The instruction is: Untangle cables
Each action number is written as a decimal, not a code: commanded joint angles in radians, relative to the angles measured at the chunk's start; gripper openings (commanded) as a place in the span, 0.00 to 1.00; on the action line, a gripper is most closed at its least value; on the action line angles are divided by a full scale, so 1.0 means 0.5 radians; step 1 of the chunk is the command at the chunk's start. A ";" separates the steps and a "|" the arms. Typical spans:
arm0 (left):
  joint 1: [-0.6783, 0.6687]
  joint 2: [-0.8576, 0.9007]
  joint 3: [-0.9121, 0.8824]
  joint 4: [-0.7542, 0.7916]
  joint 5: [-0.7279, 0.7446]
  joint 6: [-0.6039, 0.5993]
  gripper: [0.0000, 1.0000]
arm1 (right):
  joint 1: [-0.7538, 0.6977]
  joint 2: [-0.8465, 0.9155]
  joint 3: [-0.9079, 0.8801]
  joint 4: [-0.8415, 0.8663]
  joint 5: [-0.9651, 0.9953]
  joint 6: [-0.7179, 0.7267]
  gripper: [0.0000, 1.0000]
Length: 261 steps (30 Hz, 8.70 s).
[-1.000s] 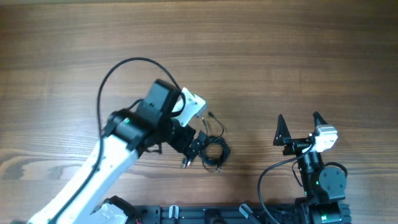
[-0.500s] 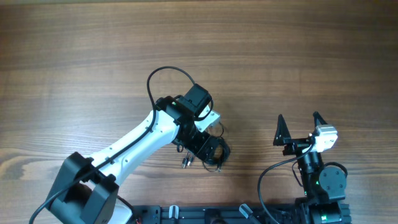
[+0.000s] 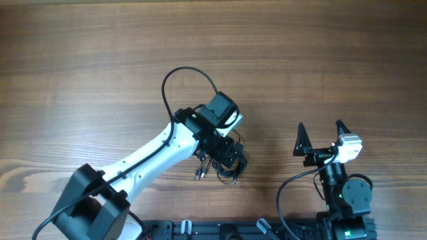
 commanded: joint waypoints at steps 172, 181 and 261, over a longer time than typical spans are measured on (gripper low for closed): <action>0.137 -0.858 -0.009 0.973 0.771 0.600 0.04 | 0.006 0.741 1.051 -0.169 -0.130 -0.542 1.00; 0.137 -0.865 -0.009 1.035 0.160 0.123 0.04 | 0.006 0.741 1.051 -0.411 -0.862 -0.335 1.00; -0.075 -0.767 -0.009 1.676 0.511 -1.868 0.66 | -0.038 1.186 1.051 0.775 -1.356 2.131 0.04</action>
